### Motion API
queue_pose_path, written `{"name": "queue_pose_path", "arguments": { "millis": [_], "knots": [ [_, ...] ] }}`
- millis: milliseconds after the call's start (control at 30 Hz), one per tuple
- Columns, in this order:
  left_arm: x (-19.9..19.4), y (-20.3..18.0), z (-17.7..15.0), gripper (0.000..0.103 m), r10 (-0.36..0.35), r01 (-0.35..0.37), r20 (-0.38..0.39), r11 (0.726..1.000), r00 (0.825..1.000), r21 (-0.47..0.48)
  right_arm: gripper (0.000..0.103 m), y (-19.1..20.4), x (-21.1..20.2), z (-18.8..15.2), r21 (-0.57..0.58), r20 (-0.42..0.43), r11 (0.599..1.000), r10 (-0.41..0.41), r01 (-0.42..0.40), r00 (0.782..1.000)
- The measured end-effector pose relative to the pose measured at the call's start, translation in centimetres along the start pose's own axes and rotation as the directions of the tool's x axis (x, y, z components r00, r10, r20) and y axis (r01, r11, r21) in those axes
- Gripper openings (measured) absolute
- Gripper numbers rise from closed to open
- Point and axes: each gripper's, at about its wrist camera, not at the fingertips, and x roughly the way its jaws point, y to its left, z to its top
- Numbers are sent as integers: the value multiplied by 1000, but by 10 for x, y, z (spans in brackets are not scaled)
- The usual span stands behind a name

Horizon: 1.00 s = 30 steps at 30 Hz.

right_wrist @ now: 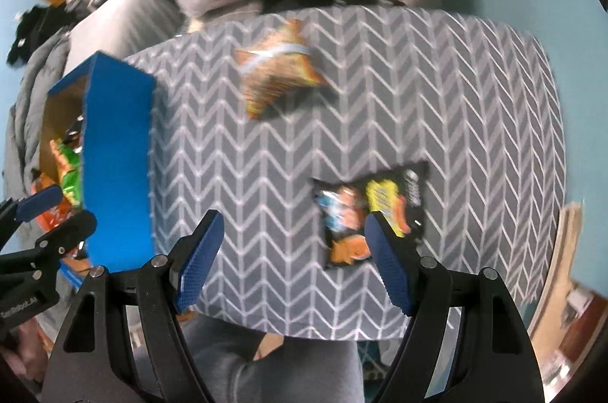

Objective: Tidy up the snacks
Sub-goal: 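Move both open tools over the two snacks left on the table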

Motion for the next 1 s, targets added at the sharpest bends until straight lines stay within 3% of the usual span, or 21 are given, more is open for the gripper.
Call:
{"name": "queue_pose_path", "arguments": {
  "millis": [533, 800, 1000],
  "knots": [
    [63, -92, 32, 75, 33, -26, -34, 983, 999, 183, 77, -104, 19, -50, 210, -71, 975, -56, 70, 996],
    [85, -129, 48, 75, 73, -60, -36, 959, 997, 277, 77, -132, 40, -65, 263, -114, 961, -55, 84, 992],
    [99, -146, 67, 75, 108, -97, -24, 955, 994, 282, 77, -144, 62, -68, 266, -157, 959, -56, 97, 986]
  ]
}}
